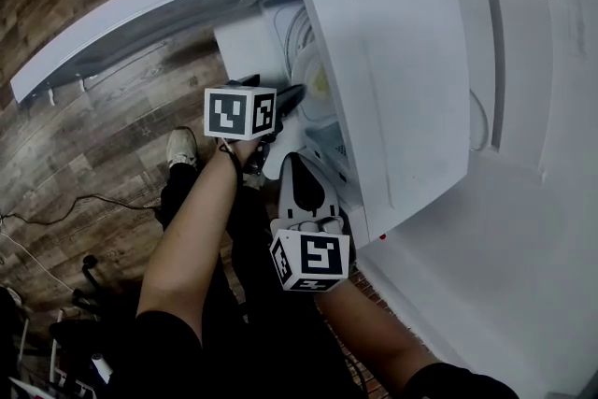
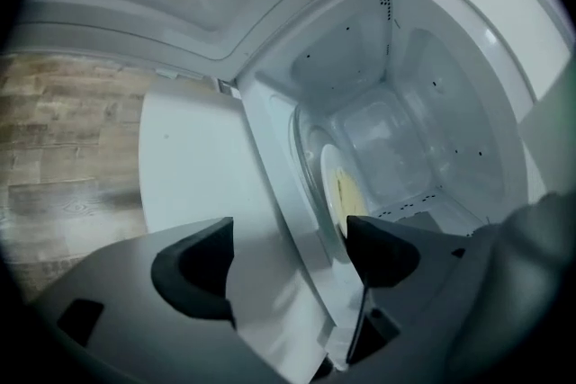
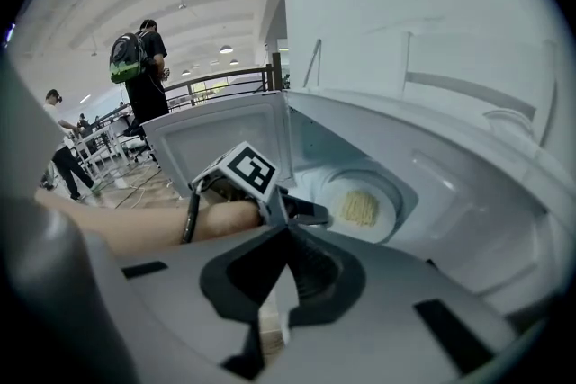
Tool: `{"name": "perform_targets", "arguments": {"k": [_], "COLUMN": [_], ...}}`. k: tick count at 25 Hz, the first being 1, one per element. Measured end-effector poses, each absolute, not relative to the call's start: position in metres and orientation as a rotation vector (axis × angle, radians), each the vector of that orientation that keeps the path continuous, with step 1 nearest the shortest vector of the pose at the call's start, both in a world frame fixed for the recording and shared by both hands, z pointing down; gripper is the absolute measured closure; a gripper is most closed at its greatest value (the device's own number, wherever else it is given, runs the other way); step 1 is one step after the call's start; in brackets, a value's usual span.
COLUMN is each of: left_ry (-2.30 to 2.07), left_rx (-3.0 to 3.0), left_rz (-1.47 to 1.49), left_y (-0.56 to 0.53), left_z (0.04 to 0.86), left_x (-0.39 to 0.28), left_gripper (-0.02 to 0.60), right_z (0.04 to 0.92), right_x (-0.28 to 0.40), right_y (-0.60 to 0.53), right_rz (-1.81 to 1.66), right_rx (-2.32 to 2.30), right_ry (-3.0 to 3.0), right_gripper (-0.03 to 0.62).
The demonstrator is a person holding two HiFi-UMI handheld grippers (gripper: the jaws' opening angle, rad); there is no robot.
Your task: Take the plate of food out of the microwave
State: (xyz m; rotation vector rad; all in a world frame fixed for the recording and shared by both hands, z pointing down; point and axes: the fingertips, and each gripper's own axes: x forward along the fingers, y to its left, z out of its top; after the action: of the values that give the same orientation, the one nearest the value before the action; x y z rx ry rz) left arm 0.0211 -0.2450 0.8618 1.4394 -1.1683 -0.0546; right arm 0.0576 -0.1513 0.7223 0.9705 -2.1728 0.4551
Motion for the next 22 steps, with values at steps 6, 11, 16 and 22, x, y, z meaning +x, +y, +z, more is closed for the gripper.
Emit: {"name": "perform_targets", "arguments": {"k": [6, 11, 16, 22], "left_ry": [-1.027, -0.960, -0.889, -0.861], "left_rx": [1.498, 1.523, 1.436, 1.321], "left_rz": [-0.211, -0.294, -0.486, -0.672], "left_y": [-0.239, -0.241, -0.232, -0.221], "left_z": [0.841, 0.827, 0.824, 0.826], "left_x": [0.028, 0.030, 0.022, 0.002], "left_gripper": [0.391, 0.542, 0.572, 0.574], "right_z": [0.724, 0.724, 0.722, 0.723], "right_x": [0.058, 0.056, 0.055, 0.053], "right_y": [-0.151, -0.153, -0.158, -0.164], "right_rz": [0.462, 0.465, 0.471, 0.485], "right_rx": [0.975, 0.982, 1.003, 1.017], "right_ry": [-2.172, -2.175, -2.183, -2.191], "right_gripper": [0.580, 0.580, 0.580, 0.580]}}
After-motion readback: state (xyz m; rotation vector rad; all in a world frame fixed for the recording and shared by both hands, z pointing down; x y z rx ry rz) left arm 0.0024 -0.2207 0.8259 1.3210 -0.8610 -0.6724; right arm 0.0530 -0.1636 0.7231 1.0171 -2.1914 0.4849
